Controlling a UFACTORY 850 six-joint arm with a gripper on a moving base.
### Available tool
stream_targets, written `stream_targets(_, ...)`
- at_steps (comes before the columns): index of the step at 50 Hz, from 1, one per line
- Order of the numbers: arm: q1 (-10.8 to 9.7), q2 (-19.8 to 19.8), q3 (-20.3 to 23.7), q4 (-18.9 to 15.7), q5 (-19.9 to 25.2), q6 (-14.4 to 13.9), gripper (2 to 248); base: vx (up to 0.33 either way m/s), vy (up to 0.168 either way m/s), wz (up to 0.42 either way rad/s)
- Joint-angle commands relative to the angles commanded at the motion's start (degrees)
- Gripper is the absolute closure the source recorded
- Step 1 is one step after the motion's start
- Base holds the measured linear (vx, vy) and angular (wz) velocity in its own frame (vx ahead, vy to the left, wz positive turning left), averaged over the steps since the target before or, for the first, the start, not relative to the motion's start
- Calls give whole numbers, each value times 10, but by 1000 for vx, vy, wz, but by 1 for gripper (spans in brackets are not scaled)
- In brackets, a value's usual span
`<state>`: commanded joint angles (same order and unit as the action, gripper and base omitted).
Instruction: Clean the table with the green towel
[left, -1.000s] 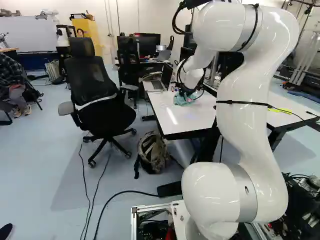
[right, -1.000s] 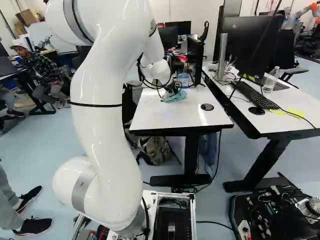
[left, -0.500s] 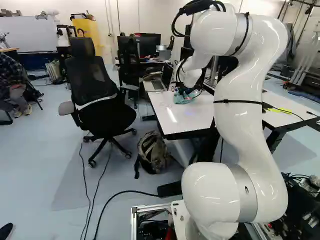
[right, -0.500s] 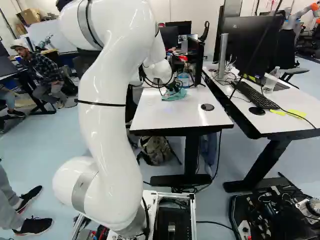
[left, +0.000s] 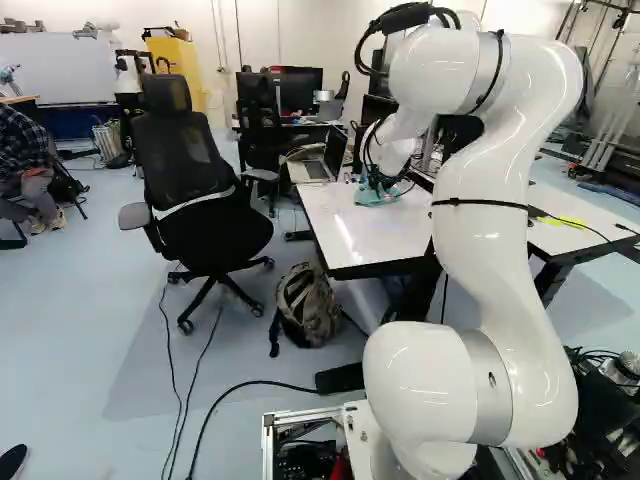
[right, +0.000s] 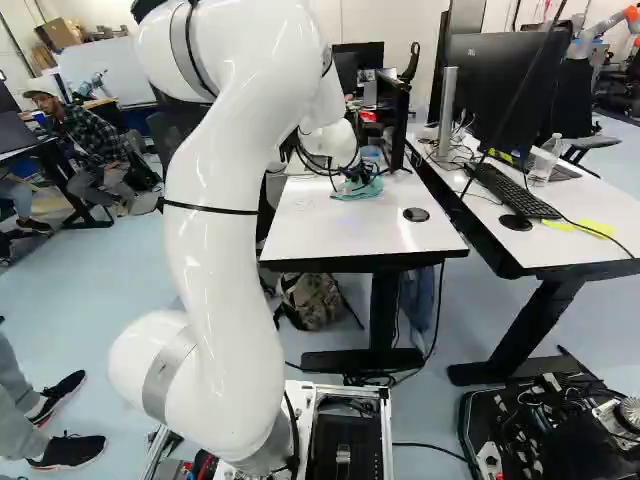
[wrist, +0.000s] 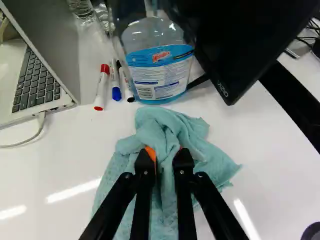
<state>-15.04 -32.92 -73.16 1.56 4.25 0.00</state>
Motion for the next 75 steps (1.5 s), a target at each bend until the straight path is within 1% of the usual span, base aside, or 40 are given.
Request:
stream_targets(22, -12, 48, 64, 0, 0, 0, 199, 0, 0, 0)
stream_targets(37, -14, 84, 111, 0, 0, 0, 199, 0, 0, 0)
stream_targets(52, 4, 107, 141, 0, 0, 0, 199, 0, 0, 0)
stream_targets(75, 42, 120, 157, 0, 0, 0, 199, 0, 0, 0)
